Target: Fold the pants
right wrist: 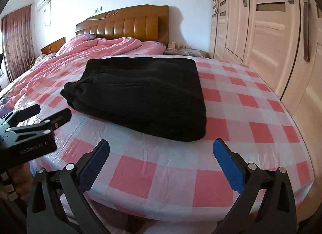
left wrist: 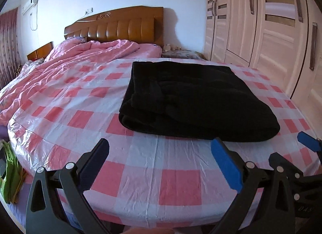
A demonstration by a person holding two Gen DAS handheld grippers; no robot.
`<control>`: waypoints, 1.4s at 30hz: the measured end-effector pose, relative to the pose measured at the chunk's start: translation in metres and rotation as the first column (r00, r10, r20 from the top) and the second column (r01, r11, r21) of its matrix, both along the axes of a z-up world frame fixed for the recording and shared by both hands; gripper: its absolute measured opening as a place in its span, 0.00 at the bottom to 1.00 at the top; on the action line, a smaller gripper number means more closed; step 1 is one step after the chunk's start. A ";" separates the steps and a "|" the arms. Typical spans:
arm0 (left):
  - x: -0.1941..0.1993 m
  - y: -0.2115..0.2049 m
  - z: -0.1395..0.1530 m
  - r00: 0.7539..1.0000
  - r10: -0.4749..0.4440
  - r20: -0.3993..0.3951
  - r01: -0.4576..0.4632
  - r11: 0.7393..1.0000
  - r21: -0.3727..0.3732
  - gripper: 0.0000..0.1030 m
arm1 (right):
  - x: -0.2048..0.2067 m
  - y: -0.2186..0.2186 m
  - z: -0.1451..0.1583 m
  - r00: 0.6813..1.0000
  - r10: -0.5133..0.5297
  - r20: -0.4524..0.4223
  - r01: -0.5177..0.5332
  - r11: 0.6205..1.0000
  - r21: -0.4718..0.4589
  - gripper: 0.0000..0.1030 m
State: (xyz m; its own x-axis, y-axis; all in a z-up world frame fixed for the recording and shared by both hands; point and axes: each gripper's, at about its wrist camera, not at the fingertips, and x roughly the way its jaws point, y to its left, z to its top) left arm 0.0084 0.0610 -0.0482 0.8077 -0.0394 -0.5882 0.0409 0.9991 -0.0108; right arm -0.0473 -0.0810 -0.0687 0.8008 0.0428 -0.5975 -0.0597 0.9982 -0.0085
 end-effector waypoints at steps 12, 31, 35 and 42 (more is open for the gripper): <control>-0.005 -0.006 0.001 1.000 -0.022 0.010 0.021 1.000 0.016 0.98 | 0.001 -0.005 -0.002 1.000 -0.014 -0.001 0.014 1.000 0.020 0.96; -0.006 -0.007 0.002 1.000 -0.021 0.009 0.020 1.000 0.017 0.98 | 0.001 -0.004 -0.005 1.000 -0.022 -0.009 0.023 0.999 0.029 0.96; -0.006 -0.007 0.002 1.000 -0.021 0.009 0.021 1.000 0.016 0.98 | 0.001 -0.004 -0.006 1.000 -0.024 -0.009 0.024 0.999 0.030 0.96; -0.006 -0.007 0.002 1.000 -0.022 0.010 0.021 1.000 0.017 0.98 | 0.001 -0.005 -0.006 0.999 -0.030 -0.012 0.031 0.999 0.038 0.96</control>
State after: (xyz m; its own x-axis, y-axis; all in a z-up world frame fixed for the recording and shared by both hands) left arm 0.0027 0.0543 -0.0460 0.8126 -0.0473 -0.5809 0.0625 0.9980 0.0061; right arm -0.0466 -0.0858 -0.0744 0.7953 0.0415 -0.6048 -0.0291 0.9991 0.0303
